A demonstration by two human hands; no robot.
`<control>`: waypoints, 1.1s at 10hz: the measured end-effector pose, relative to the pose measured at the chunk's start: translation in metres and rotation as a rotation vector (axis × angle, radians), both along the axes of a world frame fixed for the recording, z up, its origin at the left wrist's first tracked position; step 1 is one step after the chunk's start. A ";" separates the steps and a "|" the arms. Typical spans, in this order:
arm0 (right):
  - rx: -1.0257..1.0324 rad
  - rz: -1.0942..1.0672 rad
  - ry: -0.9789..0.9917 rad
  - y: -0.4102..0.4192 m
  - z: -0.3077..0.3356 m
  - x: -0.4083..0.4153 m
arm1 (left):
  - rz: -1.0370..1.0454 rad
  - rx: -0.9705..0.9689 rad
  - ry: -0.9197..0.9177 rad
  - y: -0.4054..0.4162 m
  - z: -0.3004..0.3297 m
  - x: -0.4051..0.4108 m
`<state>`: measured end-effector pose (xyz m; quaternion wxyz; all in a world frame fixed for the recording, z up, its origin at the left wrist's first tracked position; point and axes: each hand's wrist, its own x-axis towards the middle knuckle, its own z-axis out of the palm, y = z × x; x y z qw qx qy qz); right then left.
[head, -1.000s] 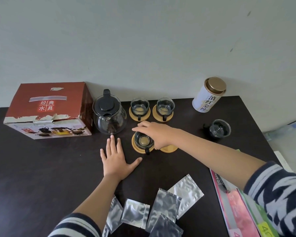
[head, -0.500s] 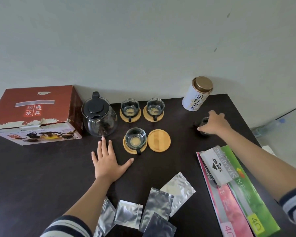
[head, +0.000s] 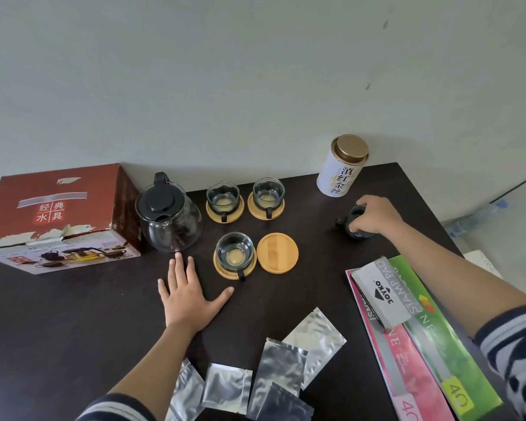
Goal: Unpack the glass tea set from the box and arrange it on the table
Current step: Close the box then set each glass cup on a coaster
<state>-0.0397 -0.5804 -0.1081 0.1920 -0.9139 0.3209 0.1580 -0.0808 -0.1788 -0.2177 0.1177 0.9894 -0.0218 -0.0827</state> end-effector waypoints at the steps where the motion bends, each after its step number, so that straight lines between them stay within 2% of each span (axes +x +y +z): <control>1: 0.035 0.126 -0.052 0.013 0.007 -0.001 | 0.000 -0.004 -0.003 0.000 0.000 0.000; 4: 0.184 0.637 -0.044 0.082 0.020 -0.001 | -0.001 -0.002 -0.008 -0.001 0.000 -0.001; 7: 0.066 1.081 0.033 0.124 0.016 0.003 | 0.004 -0.003 -0.001 0.000 0.001 0.000; 9: 0.055 1.178 0.064 0.130 0.009 0.006 | 0.009 0.001 0.003 -0.001 0.001 0.000; 11: 0.104 1.145 0.060 0.127 0.004 0.006 | 0.010 -0.004 0.000 -0.001 0.002 0.000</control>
